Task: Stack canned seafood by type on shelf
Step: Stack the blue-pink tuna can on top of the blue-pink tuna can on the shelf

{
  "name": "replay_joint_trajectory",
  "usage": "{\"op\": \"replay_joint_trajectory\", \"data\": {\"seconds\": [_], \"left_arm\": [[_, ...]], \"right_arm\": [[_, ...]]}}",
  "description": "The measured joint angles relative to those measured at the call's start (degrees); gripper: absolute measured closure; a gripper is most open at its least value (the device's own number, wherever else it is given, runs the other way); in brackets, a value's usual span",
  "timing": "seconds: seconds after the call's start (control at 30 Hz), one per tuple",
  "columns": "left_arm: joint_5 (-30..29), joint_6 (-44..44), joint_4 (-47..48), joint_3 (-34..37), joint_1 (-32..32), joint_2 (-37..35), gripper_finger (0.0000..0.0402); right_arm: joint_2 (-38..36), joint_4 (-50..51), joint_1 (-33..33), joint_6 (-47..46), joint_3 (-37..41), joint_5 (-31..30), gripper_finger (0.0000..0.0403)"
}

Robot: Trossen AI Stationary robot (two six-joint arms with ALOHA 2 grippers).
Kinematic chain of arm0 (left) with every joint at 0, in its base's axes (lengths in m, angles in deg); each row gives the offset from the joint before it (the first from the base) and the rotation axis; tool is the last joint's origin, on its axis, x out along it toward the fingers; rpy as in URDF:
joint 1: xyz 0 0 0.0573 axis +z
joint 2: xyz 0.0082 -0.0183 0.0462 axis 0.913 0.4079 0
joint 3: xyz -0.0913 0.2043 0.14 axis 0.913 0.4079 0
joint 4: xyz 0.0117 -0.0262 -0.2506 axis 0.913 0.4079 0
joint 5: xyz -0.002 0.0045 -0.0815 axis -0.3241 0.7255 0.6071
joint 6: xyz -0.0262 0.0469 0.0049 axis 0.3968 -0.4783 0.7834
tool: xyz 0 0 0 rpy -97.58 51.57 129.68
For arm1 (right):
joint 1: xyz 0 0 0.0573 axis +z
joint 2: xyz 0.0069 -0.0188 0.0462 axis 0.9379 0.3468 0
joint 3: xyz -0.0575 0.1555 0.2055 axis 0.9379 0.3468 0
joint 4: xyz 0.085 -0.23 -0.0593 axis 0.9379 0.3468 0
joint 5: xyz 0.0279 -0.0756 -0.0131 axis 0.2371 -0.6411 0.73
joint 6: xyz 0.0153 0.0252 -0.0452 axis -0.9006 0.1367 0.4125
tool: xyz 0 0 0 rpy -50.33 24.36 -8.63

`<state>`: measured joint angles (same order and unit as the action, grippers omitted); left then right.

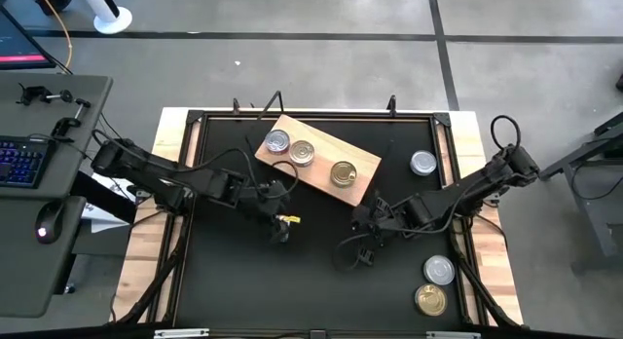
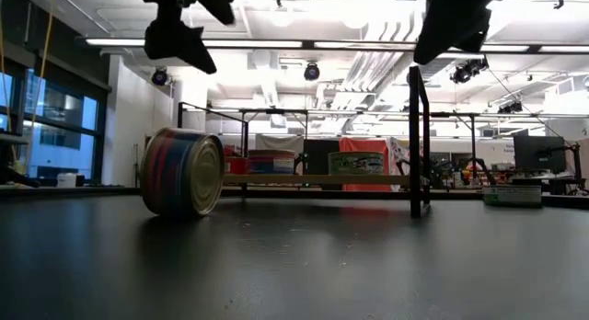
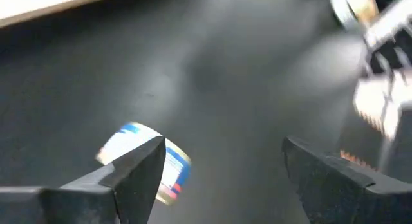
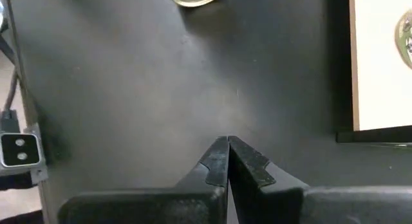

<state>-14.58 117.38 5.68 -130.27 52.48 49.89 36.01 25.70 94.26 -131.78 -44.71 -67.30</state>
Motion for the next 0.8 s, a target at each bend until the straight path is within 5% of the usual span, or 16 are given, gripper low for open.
{"op": "replay_joint_trajectory", "data": {"seconds": [0.27,0.43,0.8], "left_arm": [[-13.5,20.2,7.4,-0.1,1.2,4.1,0.0097],[-13.7,28.9,9.7,0.0,1.0,9.2,0.0097],[-12.7,32.4,6.2,0.0,0.6,16.3,0.0097]], "right_arm": [[0.0,0.3,0.2,1.5,0.0,-0.2,0.0403],[0.0,0.8,0.2,2.7,0.0,-0.3,0.0403],[0.0,0.8,0.2,3.6,0.0,-0.3,0.0403]]}}
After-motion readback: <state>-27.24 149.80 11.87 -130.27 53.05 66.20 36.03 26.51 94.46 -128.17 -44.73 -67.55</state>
